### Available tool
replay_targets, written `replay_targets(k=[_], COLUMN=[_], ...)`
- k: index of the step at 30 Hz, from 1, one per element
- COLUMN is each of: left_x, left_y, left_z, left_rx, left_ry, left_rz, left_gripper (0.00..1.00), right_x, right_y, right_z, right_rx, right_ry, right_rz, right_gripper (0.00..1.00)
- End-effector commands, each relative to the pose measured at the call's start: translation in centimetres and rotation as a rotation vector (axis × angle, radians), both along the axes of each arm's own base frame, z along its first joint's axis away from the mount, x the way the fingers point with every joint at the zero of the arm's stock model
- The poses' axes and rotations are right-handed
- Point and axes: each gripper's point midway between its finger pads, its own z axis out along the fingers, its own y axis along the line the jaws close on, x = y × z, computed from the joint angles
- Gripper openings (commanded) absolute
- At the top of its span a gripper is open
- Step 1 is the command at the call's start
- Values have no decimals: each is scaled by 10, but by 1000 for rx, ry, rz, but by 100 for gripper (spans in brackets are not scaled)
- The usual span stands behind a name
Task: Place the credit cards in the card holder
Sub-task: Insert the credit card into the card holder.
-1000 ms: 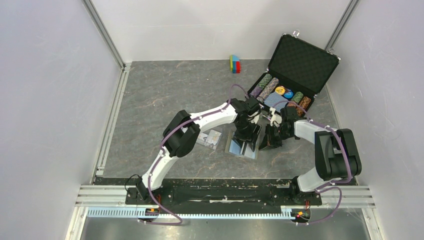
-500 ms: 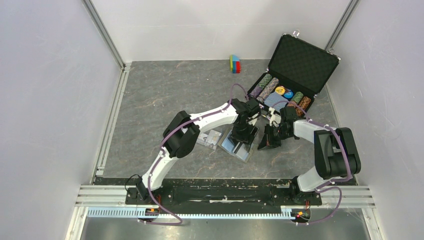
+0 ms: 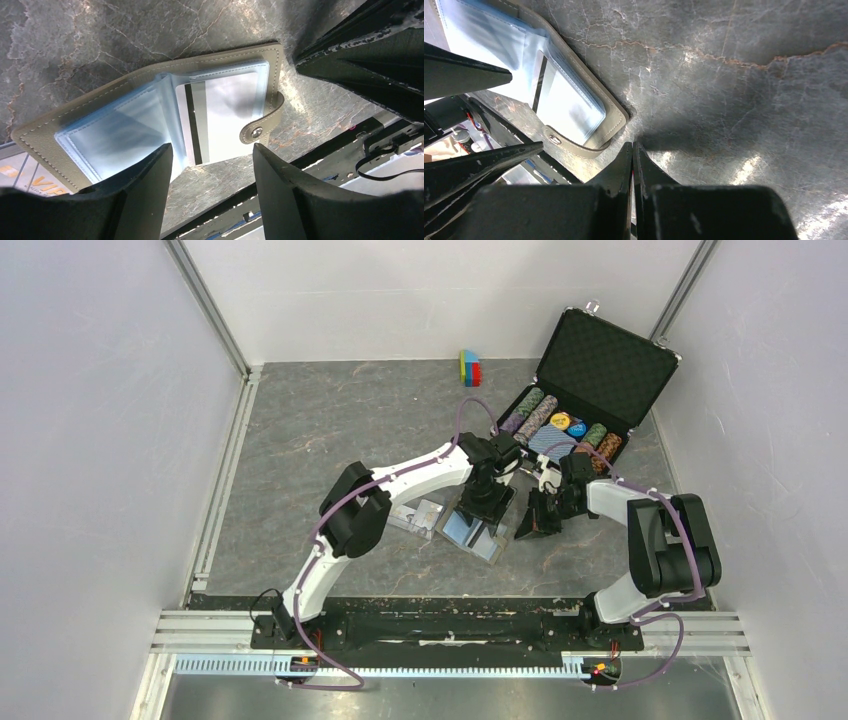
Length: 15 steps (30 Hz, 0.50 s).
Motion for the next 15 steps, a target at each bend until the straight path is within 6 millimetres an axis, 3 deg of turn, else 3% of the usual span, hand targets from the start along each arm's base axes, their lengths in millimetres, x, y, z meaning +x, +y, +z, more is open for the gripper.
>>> replay_targets(k=[1,7,15], left_x=[-7,-15,-1], left_y=[-8,-20,-8], left_z=[1,-2,0], left_rx=[-38,-91,-31], left_ry=[25,83,-12], left_rz=[-50,-43,-29], left_gripper=[66,63,66], right_x=[0,1,2], right_y=[2,8,13], right_z=[-6,-5,-5], right_rx=[-4,12,20], right_ry=[-2,-1,0], right_rz=[5,7,16], right_gripper=[0,0,0])
